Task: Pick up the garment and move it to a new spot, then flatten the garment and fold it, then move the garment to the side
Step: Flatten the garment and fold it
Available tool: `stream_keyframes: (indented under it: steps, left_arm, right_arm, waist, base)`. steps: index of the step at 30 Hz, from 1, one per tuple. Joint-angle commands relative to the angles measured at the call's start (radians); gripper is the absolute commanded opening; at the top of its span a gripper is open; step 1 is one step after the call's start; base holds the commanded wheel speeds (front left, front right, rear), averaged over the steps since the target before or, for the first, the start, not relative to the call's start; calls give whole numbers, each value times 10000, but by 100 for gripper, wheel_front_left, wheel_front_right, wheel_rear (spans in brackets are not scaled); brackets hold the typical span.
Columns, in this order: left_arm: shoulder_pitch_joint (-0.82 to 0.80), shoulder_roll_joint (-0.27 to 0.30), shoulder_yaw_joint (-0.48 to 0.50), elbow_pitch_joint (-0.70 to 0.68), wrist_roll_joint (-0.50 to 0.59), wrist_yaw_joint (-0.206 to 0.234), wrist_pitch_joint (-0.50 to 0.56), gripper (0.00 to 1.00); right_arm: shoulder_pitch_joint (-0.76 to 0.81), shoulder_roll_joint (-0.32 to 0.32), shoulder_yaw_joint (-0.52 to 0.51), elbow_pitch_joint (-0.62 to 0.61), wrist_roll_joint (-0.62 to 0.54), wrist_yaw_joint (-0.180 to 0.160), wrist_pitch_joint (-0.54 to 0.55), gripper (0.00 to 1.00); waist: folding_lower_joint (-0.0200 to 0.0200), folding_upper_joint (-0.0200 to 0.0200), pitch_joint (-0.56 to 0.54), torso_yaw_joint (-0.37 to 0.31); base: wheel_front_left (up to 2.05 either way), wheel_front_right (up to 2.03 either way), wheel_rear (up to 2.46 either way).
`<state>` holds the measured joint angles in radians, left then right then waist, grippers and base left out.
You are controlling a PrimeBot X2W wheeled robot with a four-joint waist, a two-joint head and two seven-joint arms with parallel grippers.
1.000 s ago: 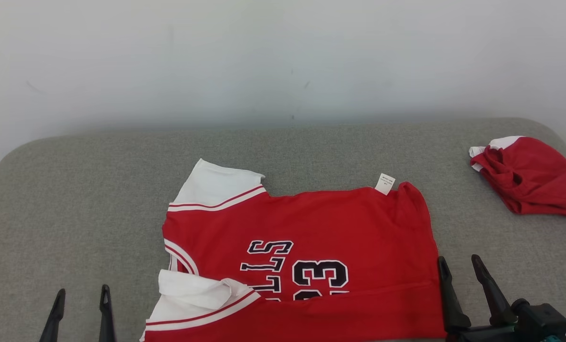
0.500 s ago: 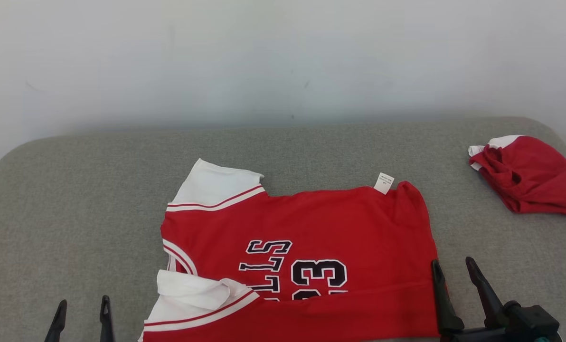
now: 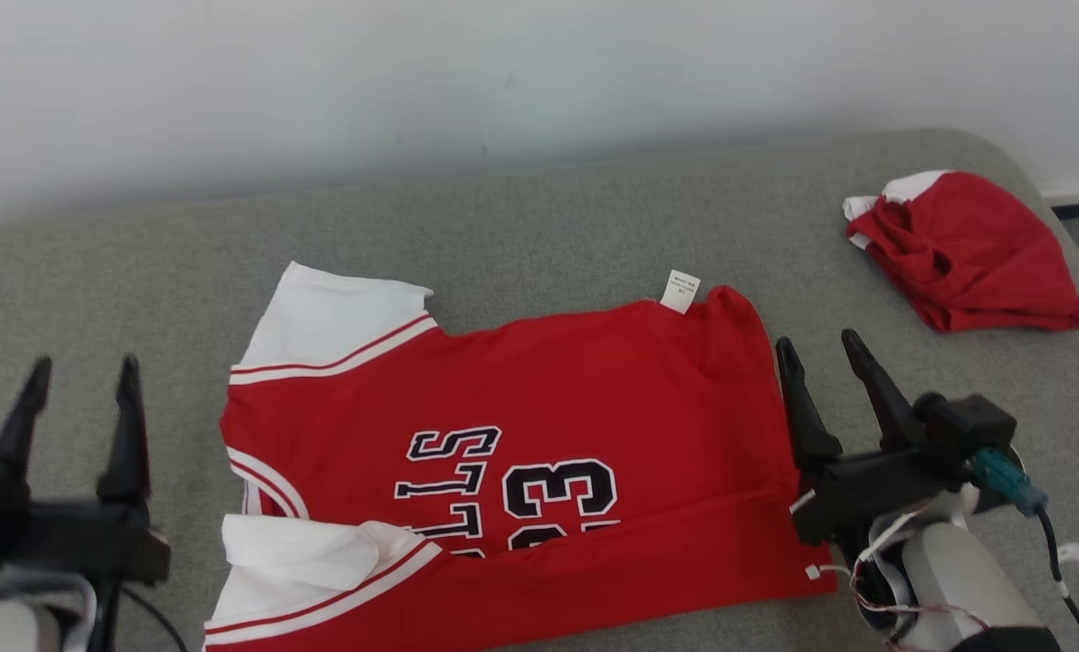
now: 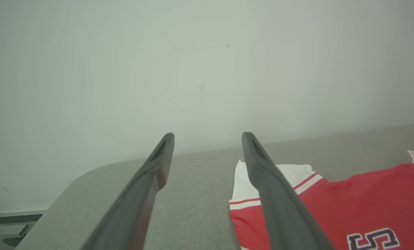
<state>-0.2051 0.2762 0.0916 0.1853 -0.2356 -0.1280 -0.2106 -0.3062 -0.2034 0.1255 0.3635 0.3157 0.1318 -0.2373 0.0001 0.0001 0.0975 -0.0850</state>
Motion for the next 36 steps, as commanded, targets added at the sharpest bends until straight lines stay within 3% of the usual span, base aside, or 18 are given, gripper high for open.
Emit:
stream_keyframes:
  steps: [1,12,21,34,35,36]
  left_arm:
    - [-755,343,-189,192,-405,-1,147,100]
    - [-4741,2866,-2664,2096,-2607,-10,2118,100]
    - [-6354,3582,-4112,4097,-3048,-11,2934,100]
    - [-7228,3620,-5142,5943,-3725,-11,2917,100]
    - [-7281,3620,-5253,6056,-3724,-11,2890,90]
    - [-7346,3596,-5339,6146,-3764,-11,2838,44]
  right_arm:
    - [-551,-23,201,344,99,-28,101,100]
    - [-3912,194,1284,2696,539,-28,20,100]
    - [-4986,586,2002,3349,916,-28,-213,100]
    - [-5295,492,2676,3181,1155,-28,-280,100]
    - [-5326,507,2794,3196,1195,-28,-281,100]
    - [-5352,515,2908,3237,1267,-28,-281,100]
  waist:
    - [-1,-1,1013,-695]
    - [-1,-1,2719,-1654]
    - [-1,-1,3506,-2240]
    - [-1,-1,3709,-2445]
    - [-1,-1,3710,-2438]
    - [-1,-1,3702,-2423]
  base:
    - [0,0,0]
    - [0,0,0]
    - [0,0,0]
    - [0,0,0]
    - [0,0,0]
    - [0,0,0]
